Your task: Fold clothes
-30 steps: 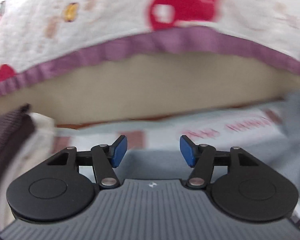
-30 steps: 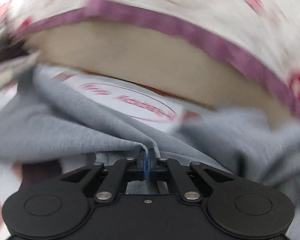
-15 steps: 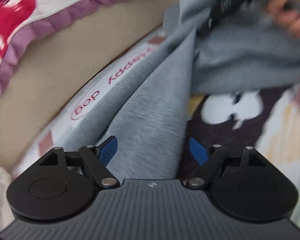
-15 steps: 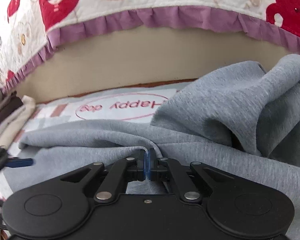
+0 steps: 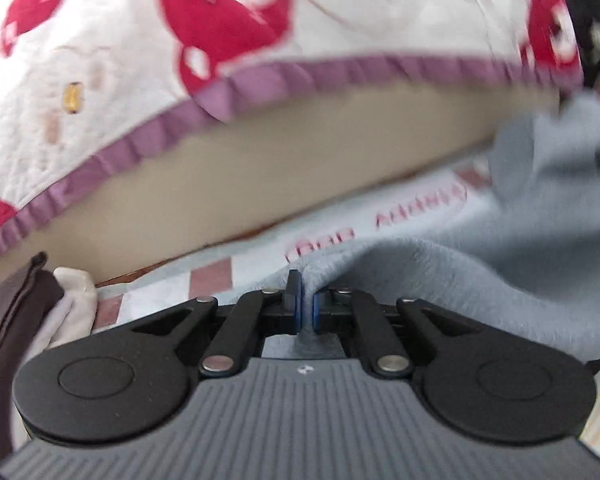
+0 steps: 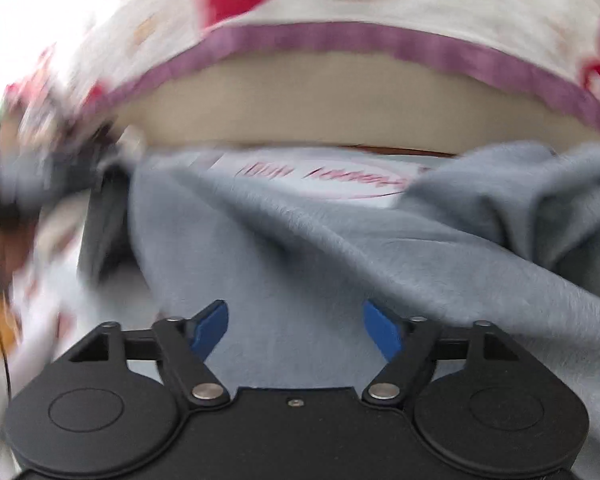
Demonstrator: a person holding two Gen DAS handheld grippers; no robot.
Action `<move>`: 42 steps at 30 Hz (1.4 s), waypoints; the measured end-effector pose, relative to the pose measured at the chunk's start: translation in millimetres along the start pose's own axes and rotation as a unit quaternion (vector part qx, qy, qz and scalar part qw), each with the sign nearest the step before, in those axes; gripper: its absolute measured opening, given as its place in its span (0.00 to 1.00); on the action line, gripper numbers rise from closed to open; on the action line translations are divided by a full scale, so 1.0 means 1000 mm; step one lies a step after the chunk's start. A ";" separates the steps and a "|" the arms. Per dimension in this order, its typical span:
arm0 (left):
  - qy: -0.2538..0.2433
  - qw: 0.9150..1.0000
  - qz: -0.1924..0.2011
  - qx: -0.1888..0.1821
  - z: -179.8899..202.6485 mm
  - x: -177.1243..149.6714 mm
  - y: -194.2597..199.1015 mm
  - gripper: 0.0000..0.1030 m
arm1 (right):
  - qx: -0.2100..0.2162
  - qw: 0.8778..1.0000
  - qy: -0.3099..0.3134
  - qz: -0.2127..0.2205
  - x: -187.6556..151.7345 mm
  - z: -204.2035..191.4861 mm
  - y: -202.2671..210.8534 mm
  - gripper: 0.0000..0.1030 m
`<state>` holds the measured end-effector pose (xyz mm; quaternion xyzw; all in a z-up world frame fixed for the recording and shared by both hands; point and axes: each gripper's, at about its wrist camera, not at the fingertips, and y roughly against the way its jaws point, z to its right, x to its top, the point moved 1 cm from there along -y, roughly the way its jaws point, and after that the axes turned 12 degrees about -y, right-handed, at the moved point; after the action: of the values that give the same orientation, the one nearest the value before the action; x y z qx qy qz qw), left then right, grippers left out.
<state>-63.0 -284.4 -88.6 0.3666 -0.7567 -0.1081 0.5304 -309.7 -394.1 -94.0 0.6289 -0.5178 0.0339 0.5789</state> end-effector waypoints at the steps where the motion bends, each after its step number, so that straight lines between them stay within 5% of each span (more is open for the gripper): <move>1: 0.006 1.000 0.008 0.001 -0.006 0.000 0.008 0.05 | -0.011 0.999 0.043 -0.012 -0.007 -0.015 -0.005 0.79; 6: 0.026 0.999 0.040 0.008 -0.030 -0.001 0.046 0.05 | -0.031 0.985 0.168 -0.033 -0.032 -0.075 -0.033 0.80; 8: 0.029 0.998 0.049 0.000 -0.041 -0.004 0.062 0.05 | -0.083 0.970 0.226 -0.016 -0.042 -0.090 -0.041 0.73; 10: 0.030 0.998 0.060 -0.007 -0.052 -0.007 0.081 0.05 | -0.109 0.965 0.239 -0.005 -0.038 -0.094 -0.037 0.32; 12: 0.023 0.997 0.071 -0.012 -0.060 -0.010 0.100 0.05 | -0.086 0.976 0.199 -0.016 -0.023 -0.092 -0.023 0.11; 13: 0.016 0.997 0.077 -0.012 -0.064 -0.012 0.112 0.05 | -0.059 0.984 0.166 -0.025 -0.014 -0.089 -0.013 0.09; 16: 0.013 0.996 0.078 -0.030 -0.083 -0.019 0.142 0.05 | 0.047 0.993 0.078 -0.080 0.000 -0.090 0.022 0.09; 20: 0.036 0.993 0.040 -0.101 -0.110 -0.034 0.165 0.05 | 0.158 0.972 0.060 -0.166 -0.018 -0.114 0.060 0.10; 26: -0.041 0.990 -0.096 -0.096 -0.079 -0.067 0.135 0.09 | 0.151 0.951 0.026 -0.267 -0.074 -0.123 0.015 0.10; 29: -0.045 0.981 -0.151 -0.113 -0.069 -0.081 0.114 0.09 | 0.132 0.945 0.006 -0.298 -0.088 -0.117 -0.010 0.21; 33: -0.085 0.971 -0.177 -0.136 -0.071 -0.078 0.115 0.28 | 0.153 0.946 0.048 -0.283 -0.087 -0.119 0.008 0.53; 37: -0.105 0.975 -0.149 -0.126 -0.085 -0.039 0.135 0.31 | 0.203 0.957 0.033 -0.207 -0.050 -0.095 0.046 0.53; 42: -0.081 0.980 -0.117 -0.139 -0.096 0.047 0.155 0.45 | 0.212 0.967 -0.111 -0.088 0.013 -0.011 0.068 0.56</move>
<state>-54.4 -184.7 70.2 0.3654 -0.7261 -0.3032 0.4973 -344.2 -379.7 -35.0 0.7798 -0.5028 0.0220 0.3724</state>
